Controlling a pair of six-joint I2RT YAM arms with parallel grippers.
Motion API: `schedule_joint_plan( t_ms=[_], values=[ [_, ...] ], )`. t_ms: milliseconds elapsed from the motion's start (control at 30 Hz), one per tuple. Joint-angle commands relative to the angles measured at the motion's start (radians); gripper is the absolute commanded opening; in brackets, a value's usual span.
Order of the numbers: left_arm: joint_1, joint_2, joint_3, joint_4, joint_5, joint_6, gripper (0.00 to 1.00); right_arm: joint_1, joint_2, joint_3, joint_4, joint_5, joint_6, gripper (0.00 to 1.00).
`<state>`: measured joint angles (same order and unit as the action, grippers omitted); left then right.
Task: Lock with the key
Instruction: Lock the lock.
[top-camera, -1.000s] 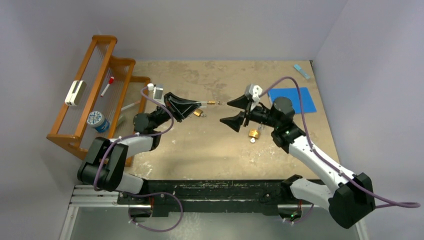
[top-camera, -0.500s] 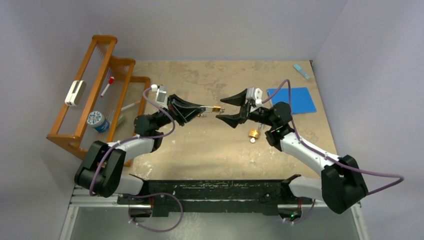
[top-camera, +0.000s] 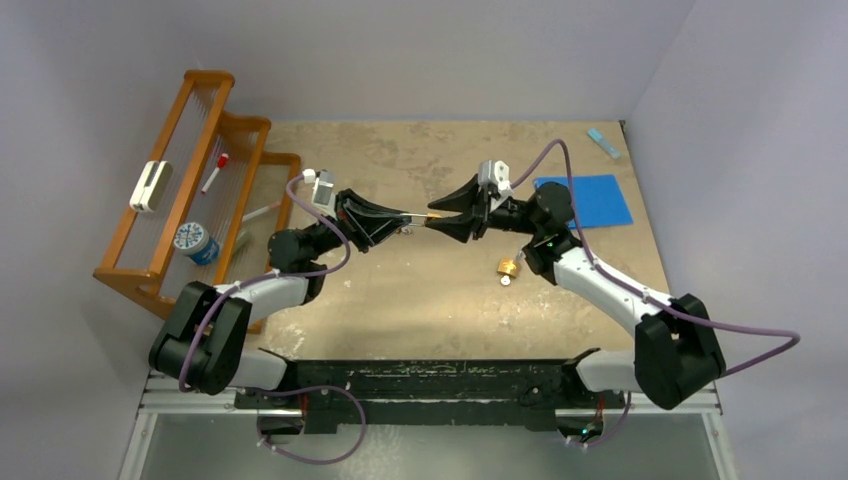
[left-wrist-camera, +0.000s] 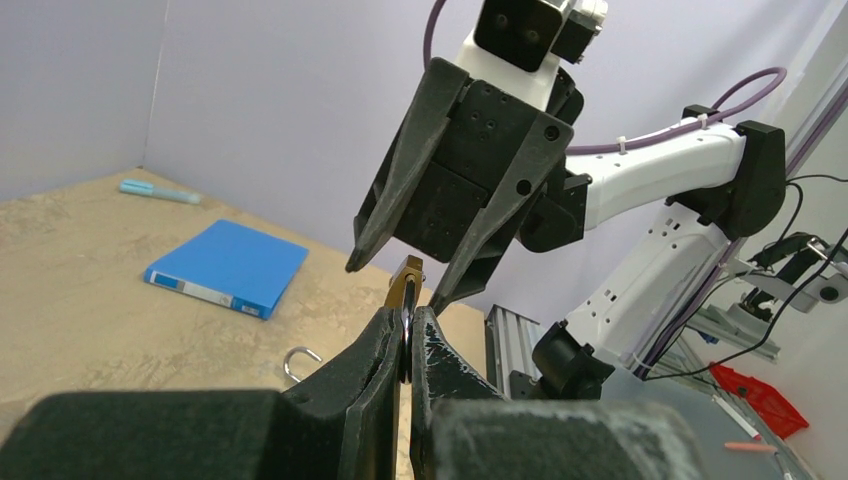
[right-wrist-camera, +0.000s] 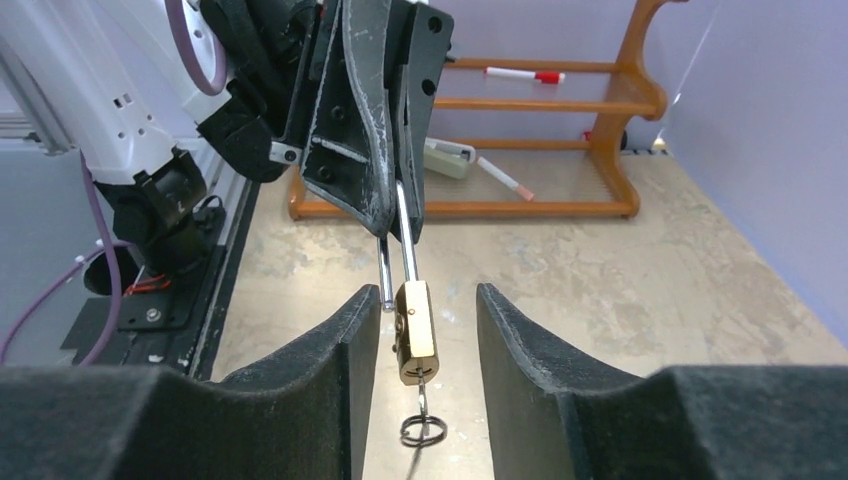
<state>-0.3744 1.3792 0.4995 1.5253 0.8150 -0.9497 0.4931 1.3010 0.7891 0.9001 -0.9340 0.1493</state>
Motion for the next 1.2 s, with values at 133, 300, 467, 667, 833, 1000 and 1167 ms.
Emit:
schedule_joint_plan(
  t_ms=[133,300,467,667,833,1000,1167],
  values=[
    [-0.003,-0.037,0.014,0.208,-0.003,0.023,0.00,0.004,0.037,0.079,-0.043,-0.077,0.015,0.34],
    [-0.003,-0.037,0.010,0.209,-0.004,0.030,0.00,0.005,0.041,0.094,-0.056,-0.100,0.029,0.22],
    [-0.001,-0.033,-0.005,0.202,-0.005,0.048,0.00,0.004,0.034,0.105,-0.082,-0.125,0.043,0.00],
    [0.000,-0.045,0.024,0.011,0.049,0.128,0.26,-0.001,0.014,0.124,-0.199,-0.168,0.039,0.00],
    [0.000,-0.109,0.065,-0.332,0.055,0.302,0.45,-0.019,-0.006,0.186,-0.420,-0.170,-0.052,0.00],
    [0.000,-0.173,0.082,-0.557,0.024,0.474,0.46,-0.036,0.013,0.229,-0.532,-0.216,-0.063,0.00],
    [0.000,-0.147,0.098,-0.502,0.050,0.418,0.46,-0.045,-0.001,0.210,-0.541,-0.222,-0.066,0.00]
  ],
)
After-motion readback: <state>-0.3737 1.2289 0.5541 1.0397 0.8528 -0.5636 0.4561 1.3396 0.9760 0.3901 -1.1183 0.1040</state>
